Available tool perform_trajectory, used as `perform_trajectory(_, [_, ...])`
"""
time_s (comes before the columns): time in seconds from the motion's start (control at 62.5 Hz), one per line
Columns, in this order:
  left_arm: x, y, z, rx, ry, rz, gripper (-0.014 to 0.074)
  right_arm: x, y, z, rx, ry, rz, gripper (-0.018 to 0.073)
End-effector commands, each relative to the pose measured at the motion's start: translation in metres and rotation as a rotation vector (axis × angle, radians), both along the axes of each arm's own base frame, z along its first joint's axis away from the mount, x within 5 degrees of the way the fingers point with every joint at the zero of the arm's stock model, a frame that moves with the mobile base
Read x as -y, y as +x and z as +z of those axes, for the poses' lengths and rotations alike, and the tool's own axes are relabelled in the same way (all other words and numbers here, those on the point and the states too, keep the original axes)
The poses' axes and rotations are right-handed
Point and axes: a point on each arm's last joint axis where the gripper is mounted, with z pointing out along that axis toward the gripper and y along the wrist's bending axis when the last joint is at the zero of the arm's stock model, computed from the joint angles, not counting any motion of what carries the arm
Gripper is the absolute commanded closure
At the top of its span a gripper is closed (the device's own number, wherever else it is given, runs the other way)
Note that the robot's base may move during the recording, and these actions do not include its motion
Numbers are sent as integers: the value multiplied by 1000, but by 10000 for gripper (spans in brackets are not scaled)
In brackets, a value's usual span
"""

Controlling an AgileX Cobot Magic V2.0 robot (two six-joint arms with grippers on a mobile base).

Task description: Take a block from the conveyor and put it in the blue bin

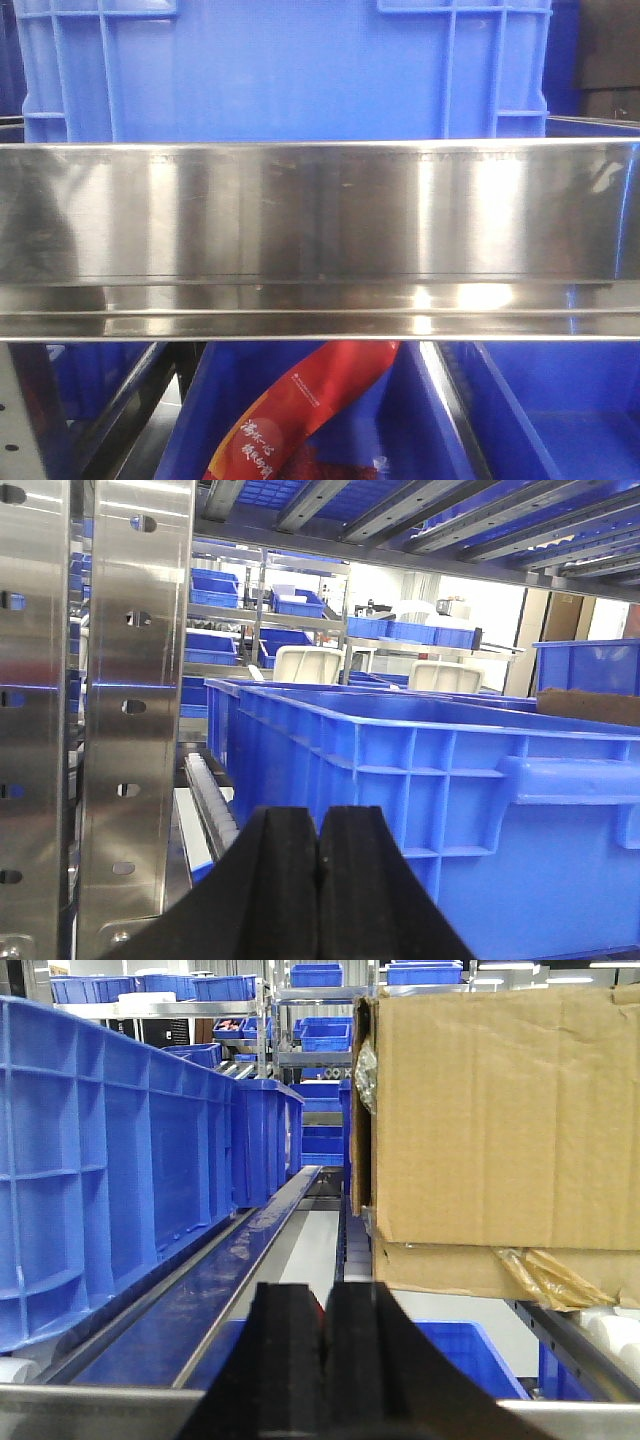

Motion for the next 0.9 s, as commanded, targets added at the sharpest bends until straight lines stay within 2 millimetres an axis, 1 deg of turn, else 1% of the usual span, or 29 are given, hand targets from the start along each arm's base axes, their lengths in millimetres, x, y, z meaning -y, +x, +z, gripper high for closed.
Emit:
perform_trajectory(0.0, [-1, -2, 2, 23, -21, 4, 708, 0, -1, 3, 35, -5, -5, 721])
perform_trajectory(0.352, [-1, -2, 2, 23, -21, 4, 708, 0, -1, 3, 35, -5, -5, 721])
perform_trajectory(0.496, [-1, -1, -2, 7, -3, 7, 708, 0, -1, 3, 35, -5, -5, 721])
perform_trajectory(0.576, [0, 3, -13, -7, 42, 23, 708, 0, -1, 3, 35, -5, -5, 721])
perform_trajectory(0.624, [0, 7, -24, -17, 69, 43, 708, 0, -1, 3, 35, -5, -5, 721])
perform_trajectory(0.72, [-1, 13, -44, -7, 66, 87, 708, 0, -1, 3, 35, -5, -5, 721])
perform_trajectory(0.815, [-4, 16, -63, 4, 51, 146, 708, 0, -1, 3, 35, -5, -5, 721])
perform_trajectory(0.847, [-5, 16, -71, -13, 54, 174, 708, 0, -1, 3, 35, -5, -5, 721])
perform_trajectory(0.879, [-7, 15, -76, -21, 56, 198, 708, 0, -1, 3, 35, -5, -5, 721])
